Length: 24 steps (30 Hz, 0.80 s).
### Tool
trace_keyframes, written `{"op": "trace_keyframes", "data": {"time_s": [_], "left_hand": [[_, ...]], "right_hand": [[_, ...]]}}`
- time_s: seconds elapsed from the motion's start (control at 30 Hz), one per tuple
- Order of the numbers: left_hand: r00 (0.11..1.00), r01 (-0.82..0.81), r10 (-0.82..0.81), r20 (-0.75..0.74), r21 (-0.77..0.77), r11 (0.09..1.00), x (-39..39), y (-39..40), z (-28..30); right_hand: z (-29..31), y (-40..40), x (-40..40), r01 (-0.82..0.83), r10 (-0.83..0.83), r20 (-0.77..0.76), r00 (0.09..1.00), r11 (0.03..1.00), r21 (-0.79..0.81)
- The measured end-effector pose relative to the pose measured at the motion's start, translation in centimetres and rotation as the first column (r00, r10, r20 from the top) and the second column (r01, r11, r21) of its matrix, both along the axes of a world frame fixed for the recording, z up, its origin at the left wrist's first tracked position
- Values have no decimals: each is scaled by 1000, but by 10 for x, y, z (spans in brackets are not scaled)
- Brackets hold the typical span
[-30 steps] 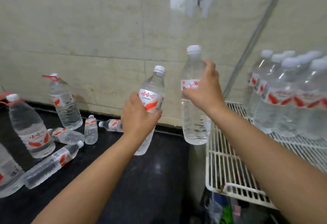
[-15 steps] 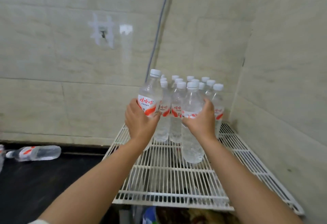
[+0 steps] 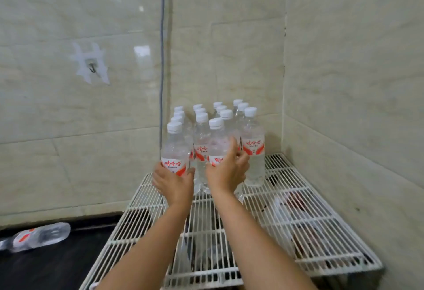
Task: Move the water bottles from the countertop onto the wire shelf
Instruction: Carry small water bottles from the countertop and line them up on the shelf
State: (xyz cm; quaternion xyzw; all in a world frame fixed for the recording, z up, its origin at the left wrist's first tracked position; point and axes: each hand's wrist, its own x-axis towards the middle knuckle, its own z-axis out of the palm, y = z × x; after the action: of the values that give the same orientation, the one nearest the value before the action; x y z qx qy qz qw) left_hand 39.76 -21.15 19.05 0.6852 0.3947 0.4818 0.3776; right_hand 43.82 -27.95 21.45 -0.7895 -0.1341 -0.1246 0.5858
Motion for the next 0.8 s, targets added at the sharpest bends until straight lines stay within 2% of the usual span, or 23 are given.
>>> {"op": "trace_keyframes", "data": {"time_s": [0.13, 0.23, 0.33, 0.37, 0.5, 0.57, 0.63, 0.67, 0.73, 0.8], "left_hand": [[996, 21, -21, -92, 1, 1000, -12, 7, 3], [985, 98, -95, -145, 13, 995, -21, 18, 1], [967, 225, -221, -129, 18, 974, -26, 30, -3], [956, 273, -271, -116, 7, 962, -28, 33, -2], [881, 464, -467, -77, -52, 884, -36, 44, 4], [852, 519, -523, -32, -85, 851, -39, 49, 5], [847, 528, -531, -7, -90, 844, -41, 51, 4], [856, 516, -517, 0, -82, 853, -41, 51, 3], [879, 475, -476, -6, -59, 878, -39, 49, 2], [907, 419, -420, -29, -22, 908, -36, 44, 1]], "right_hand": [[-5, 1, 1, -26, 26, 62, 998, 1000, -7], [-4, -13, 14, -197, 193, 48, 980, 977, 82], [3, -35, 32, -506, 525, -88, 847, 845, 171], [6, -40, 38, -568, 589, -136, 797, 807, 162], [10, -48, 57, -669, 698, -227, 679, 716, 200], [11, -51, 58, -689, 716, -234, 657, 697, 198], [9, -51, 50, -671, 681, -192, 707, 731, 124], [7, -48, 43, -613, 613, -148, 776, 788, 45], [1, -36, 25, -387, 389, 21, 921, 919, -75], [-5, -18, 9, -145, 162, 186, 969, 984, -104]]}}
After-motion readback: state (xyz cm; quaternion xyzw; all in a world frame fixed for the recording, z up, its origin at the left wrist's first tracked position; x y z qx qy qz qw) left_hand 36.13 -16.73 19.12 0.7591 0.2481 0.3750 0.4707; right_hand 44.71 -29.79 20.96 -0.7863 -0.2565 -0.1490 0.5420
